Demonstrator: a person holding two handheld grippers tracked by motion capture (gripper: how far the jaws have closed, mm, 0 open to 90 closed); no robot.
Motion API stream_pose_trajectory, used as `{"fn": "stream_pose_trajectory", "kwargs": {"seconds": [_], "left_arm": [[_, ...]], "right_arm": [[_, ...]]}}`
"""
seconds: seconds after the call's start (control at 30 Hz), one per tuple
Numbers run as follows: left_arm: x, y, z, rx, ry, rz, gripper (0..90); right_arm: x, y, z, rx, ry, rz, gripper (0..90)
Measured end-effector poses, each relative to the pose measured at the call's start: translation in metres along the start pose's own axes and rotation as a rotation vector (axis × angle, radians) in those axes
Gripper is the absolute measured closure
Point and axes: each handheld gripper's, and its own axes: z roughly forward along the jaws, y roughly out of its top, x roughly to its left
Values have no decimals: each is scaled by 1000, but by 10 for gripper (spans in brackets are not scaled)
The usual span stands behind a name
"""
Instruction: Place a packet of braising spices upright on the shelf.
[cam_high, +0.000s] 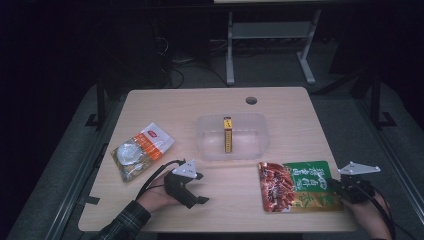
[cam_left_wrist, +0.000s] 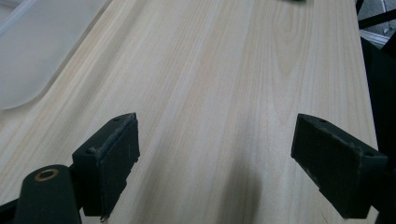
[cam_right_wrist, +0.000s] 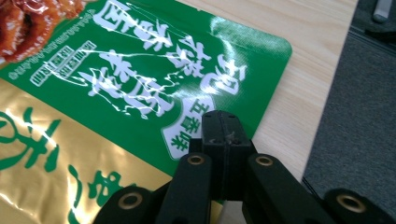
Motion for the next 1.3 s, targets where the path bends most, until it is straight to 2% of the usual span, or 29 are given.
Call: {"fn": "stream_pose_trajectory", "kwargs": {"seconds": [0.23, 0.4, 0.63, 0.8, 1.0, 1.07, 1.3], "left_arm": [[0, 0, 0, 11, 2, 2, 147], [-1, -3, -3, 8, 11, -4, 147], [-3, -9, -9, 10, 34, -18, 146], [-5, -13, -12, 8, 54, -26, 146], [-7, -17, -19, -8, 64, -60, 146], [-8, -18, -20, -21, 65, -86, 145], [-9, -21, -27, -40, 75, -122, 135]], "right_arm": [[6, 4, 3, 1, 22, -18, 900], [16, 10, 6, 4, 50, -37, 900], [32, 26, 16, 1, 105, -111, 900], [47, 37, 23, 3, 156, -166, 900], [66, 49, 31, 2, 209, -231, 900], [72, 53, 34, 2, 226, -256, 900], [95, 66, 41, 5, 275, -325, 900]]}}
